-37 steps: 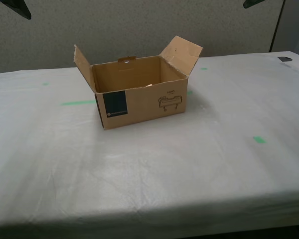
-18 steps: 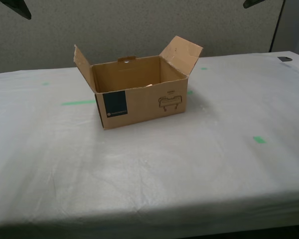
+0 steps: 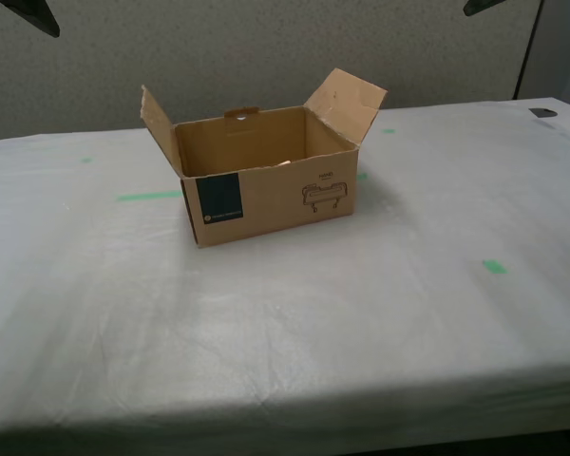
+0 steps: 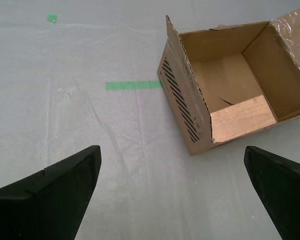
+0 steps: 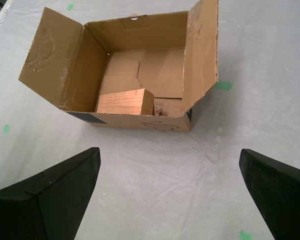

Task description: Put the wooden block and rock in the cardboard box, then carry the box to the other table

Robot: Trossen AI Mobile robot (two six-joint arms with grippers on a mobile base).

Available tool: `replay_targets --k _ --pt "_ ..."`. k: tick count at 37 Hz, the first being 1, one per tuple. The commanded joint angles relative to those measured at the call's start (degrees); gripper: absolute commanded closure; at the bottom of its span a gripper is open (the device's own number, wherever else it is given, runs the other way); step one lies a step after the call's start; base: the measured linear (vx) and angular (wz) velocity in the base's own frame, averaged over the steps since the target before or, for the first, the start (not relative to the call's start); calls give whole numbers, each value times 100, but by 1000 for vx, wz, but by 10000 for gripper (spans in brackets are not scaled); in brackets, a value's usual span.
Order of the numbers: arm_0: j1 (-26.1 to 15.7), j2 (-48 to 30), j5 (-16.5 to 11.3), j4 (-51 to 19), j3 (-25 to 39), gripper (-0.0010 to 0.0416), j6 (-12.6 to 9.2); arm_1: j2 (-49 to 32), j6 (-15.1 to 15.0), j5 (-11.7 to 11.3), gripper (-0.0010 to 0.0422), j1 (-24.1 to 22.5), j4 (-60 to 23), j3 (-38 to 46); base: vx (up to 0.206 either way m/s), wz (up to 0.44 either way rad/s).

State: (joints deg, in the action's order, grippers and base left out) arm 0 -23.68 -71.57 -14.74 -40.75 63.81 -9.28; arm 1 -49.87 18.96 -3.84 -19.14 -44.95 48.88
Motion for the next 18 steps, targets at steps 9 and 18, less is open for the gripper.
replay_targets --k 9,18 --pt "0 4 4 2 2 19 -13 -2 -13 -7 21 -2 2 4 0 0" --pt "0 4 4 2 2 19 -13 -2 -15 -4 21 -2 2 2 0 0"
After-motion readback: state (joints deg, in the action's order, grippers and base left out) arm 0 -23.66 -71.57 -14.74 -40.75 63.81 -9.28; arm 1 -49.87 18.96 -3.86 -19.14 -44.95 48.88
